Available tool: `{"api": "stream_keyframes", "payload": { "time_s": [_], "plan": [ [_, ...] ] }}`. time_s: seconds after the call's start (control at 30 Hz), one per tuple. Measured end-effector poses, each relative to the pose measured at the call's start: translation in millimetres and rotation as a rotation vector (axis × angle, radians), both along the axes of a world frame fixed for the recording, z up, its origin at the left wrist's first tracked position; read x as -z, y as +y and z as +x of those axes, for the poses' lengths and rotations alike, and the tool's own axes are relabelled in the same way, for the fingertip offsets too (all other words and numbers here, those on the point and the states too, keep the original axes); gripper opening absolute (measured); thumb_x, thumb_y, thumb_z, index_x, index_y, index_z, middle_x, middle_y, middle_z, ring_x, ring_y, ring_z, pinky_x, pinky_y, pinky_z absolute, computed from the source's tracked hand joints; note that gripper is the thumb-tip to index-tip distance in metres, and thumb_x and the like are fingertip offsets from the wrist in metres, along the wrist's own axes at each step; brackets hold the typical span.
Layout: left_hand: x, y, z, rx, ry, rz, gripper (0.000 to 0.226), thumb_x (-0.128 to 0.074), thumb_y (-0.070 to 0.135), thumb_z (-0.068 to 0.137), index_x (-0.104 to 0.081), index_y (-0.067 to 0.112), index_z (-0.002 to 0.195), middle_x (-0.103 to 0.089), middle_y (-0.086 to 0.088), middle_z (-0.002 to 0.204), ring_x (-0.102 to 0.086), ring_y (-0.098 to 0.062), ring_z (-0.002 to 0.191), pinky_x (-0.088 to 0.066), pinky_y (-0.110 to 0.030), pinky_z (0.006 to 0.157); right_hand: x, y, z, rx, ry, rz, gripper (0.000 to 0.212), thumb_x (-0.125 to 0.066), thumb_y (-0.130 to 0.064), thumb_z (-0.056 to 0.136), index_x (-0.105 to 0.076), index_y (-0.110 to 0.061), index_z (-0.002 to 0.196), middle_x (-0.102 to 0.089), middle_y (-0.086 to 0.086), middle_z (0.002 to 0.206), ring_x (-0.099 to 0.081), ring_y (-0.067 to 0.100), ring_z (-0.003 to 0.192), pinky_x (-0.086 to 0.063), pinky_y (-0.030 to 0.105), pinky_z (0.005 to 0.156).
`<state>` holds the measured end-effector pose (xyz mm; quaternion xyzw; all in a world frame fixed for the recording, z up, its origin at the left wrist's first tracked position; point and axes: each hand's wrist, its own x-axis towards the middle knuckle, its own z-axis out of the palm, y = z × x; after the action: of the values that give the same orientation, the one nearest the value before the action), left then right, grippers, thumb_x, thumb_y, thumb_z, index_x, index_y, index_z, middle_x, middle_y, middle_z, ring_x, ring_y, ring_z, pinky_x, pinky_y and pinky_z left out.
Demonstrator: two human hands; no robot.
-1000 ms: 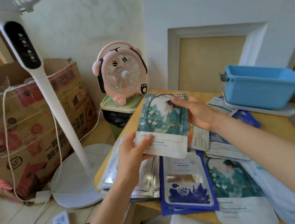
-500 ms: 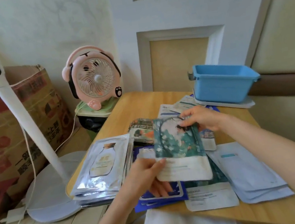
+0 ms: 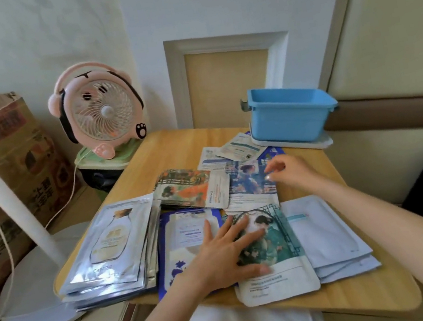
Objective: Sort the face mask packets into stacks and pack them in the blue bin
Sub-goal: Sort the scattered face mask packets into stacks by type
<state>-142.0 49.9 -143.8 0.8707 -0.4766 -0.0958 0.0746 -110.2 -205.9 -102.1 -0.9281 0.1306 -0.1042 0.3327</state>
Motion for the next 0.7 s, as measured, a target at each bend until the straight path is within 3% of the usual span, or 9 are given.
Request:
{"api": "stream_keyframes", "payload": {
  "time_s": [0.1,0.23,0.33,0.4,0.5,0.6,0.7],
  "plan": [
    [0.8,-1.0,4.8,0.009,-0.003,0.030,0.076,-0.039,0.074,0.080,-0.008,0.049,0.145,0.002,0.011,0.158,0.006,-0.017,0.145,0.003,-0.058,0.113,9.9,-23.8,16.6,0.098,-0.054,-0.033,0.013,-0.063,-0.015,0.086,-0.070,-0.018,0.097,-0.069,0.000,0.104,-0.060,0.015,0.095,-0.046,0.029,0.085],
    [3.7,-1.6,8.8,0.009,0.002,-0.022,0.082,-0.038,0.082,0.073,-0.012,0.050,0.143,-0.012,0.011,0.154,-0.005,-0.018,0.142,0.000,-0.053,0.115,19.0,-19.5,38.9,-0.004,-0.052,-0.124,0.024,-0.052,-0.020,0.094,-0.065,-0.017,0.115,-0.060,0.003,0.124,-0.054,0.021,0.113,-0.042,0.029,0.091],
    [4.0,0.5,11.1,0.005,0.009,-0.075,0.088,-0.034,0.084,0.066,-0.015,0.047,0.144,-0.017,0.012,0.152,-0.010,-0.016,0.140,0.004,-0.044,0.115,22.0,-3.5,56.6,-0.078,0.056,-0.200,0.041,-0.049,-0.033,0.096,-0.049,-0.021,0.135,-0.043,0.003,0.143,-0.039,0.023,0.132,-0.035,0.037,0.107],
    [4.6,1.4,11.2,0.002,0.022,-0.100,0.090,-0.034,0.083,0.066,-0.016,0.045,0.145,-0.017,0.013,0.153,-0.009,-0.014,0.140,0.006,-0.042,0.115,27.6,4.7,66.4,-0.062,0.150,-0.261,0.048,-0.047,-0.041,0.095,-0.042,-0.024,0.140,-0.038,0.005,0.148,-0.036,0.027,0.134,-0.032,0.044,0.109],
    [6.9,1.8,10.7,-0.002,0.029,-0.120,0.088,-0.032,0.083,0.067,-0.016,0.045,0.145,-0.016,0.013,0.153,-0.008,-0.014,0.142,0.007,-0.046,0.116,29.0,12.4,74.4,0.042,0.072,-0.389,0.034,-0.044,-0.037,0.097,-0.058,-0.021,0.123,-0.052,0.009,0.131,-0.046,0.031,0.122,-0.039,0.043,0.098],
    [8.1,1.8,9.7,-0.007,0.041,-0.119,0.087,-0.034,0.082,0.068,-0.015,0.046,0.145,-0.013,0.014,0.154,-0.005,-0.015,0.143,0.006,-0.049,0.116,25.9,12.5,85.2,0.090,-0.001,-0.390,0.023,-0.049,-0.027,0.095,-0.067,-0.016,0.105,-0.057,0.010,0.121,-0.051,0.028,0.112,-0.042,0.038,0.088],
    [8.3,1.6,9.1,-0.013,0.039,-0.126,0.083,-0.045,0.077,0.074,-0.016,0.045,0.145,-0.012,0.015,0.154,-0.004,-0.014,0.143,0.007,-0.050,0.116,24.9,14.9,99.8,-0.014,0.063,-0.258,0.026,-0.050,-0.031,0.094,-0.070,-0.018,0.105,-0.045,0.009,0.140,-0.042,0.025,0.128,-0.037,0.036,0.102]
  ]
}}
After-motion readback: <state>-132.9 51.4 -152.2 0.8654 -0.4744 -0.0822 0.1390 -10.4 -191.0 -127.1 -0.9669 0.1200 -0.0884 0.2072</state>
